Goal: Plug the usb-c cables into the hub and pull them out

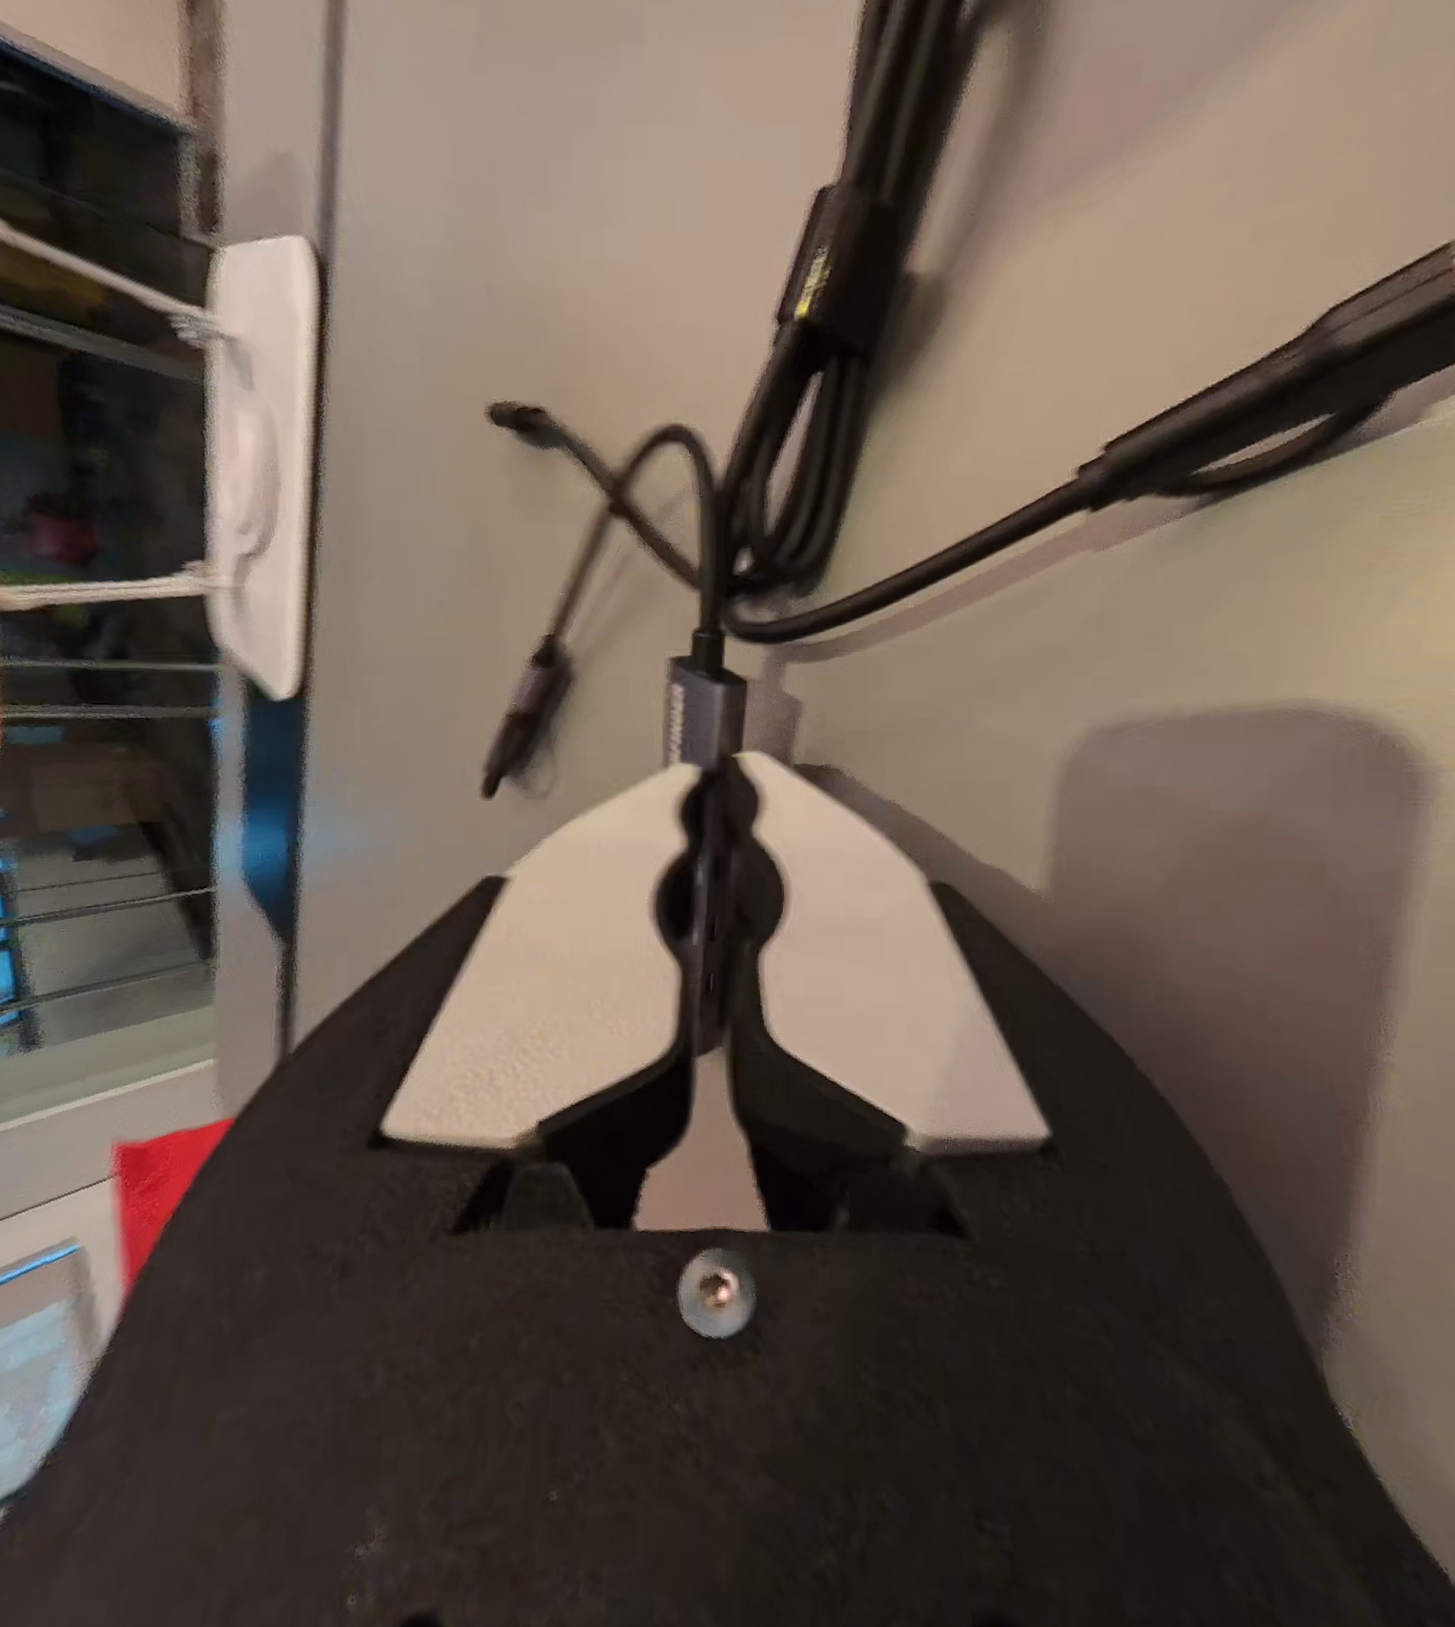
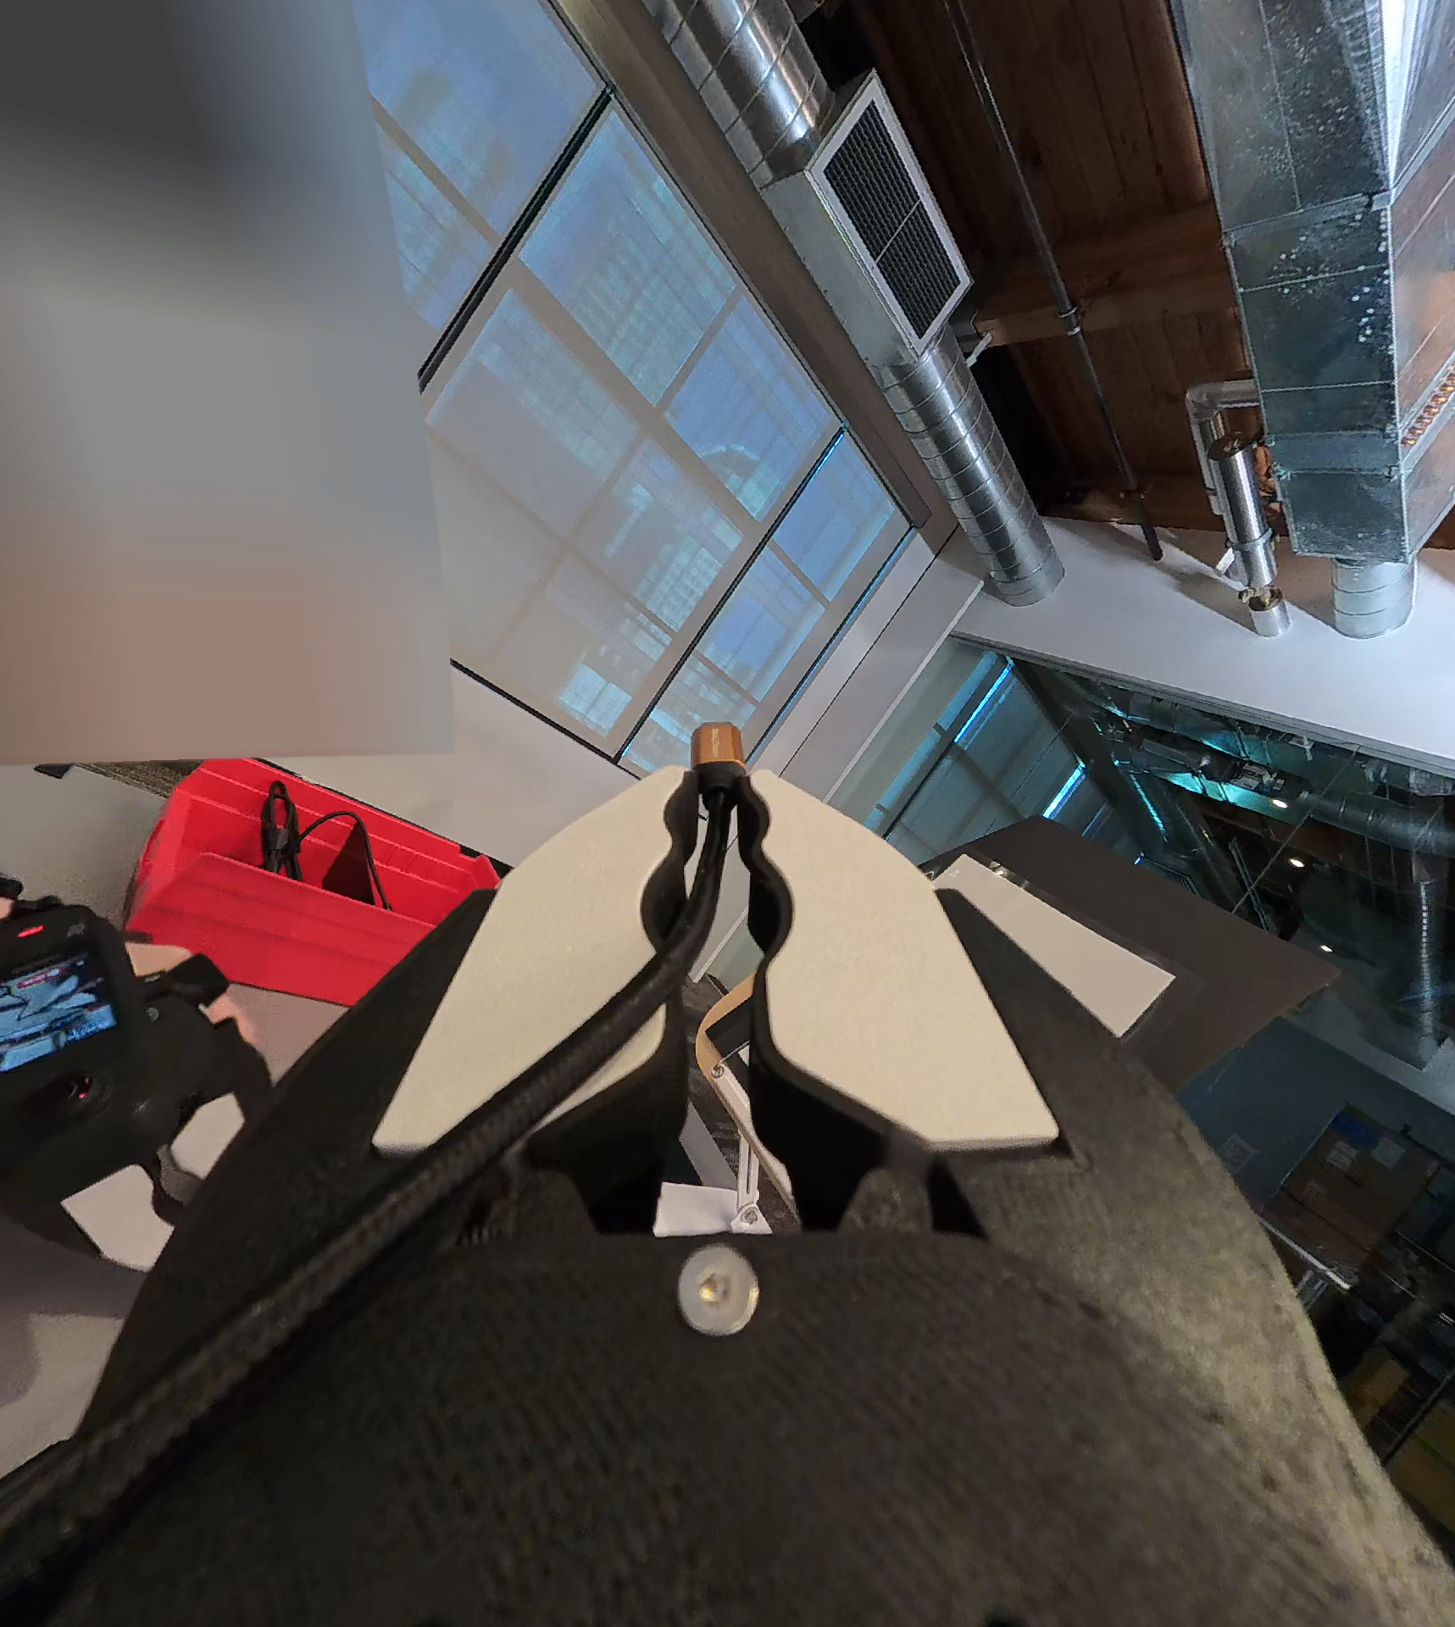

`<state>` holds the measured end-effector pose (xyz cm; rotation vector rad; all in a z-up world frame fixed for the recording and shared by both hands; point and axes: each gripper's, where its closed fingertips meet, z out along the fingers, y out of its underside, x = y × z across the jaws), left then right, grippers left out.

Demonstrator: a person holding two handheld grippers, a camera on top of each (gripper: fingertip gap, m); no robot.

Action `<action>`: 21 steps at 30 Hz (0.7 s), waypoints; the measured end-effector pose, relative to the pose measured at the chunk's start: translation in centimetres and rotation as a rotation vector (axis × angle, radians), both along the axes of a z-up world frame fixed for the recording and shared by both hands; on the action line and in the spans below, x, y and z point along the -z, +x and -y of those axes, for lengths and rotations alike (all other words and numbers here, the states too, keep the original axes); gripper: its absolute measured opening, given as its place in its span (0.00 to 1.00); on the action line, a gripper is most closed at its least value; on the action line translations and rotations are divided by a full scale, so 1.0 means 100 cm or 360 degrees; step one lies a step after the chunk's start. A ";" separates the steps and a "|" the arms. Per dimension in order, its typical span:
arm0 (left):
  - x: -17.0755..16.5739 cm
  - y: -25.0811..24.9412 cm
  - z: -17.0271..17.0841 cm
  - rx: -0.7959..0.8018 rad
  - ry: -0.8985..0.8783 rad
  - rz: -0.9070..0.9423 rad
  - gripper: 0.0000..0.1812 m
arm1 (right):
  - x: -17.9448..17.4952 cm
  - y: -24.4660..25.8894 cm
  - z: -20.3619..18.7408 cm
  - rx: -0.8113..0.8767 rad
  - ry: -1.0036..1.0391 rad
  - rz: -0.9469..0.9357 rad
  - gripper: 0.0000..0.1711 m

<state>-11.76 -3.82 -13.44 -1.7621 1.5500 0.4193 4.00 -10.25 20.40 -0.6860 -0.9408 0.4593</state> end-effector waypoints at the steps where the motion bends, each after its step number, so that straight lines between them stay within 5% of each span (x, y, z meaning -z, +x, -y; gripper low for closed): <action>1: 0.003 0.005 0.004 0.0021 -0.0076 0.0043 0.00 | 0.000 0.001 0.000 0.0000 0.0001 -0.0004 0.05; 8: -0.028 -0.022 0.012 -0.0088 -0.0567 0.0494 0.16 | -0.002 0.009 0.002 0.0002 0.0003 -0.0030 0.05; 15: -0.036 -0.063 0.019 -0.0044 -0.0857 0.0416 0.21 | -0.001 0.011 -0.002 -0.0011 -0.0017 -0.0046 0.05; 21: 0.011 -0.073 0.004 -0.0041 -0.0972 0.0075 0.24 | 0.000 0.010 -0.002 0.0007 -0.0019 -0.0028 0.05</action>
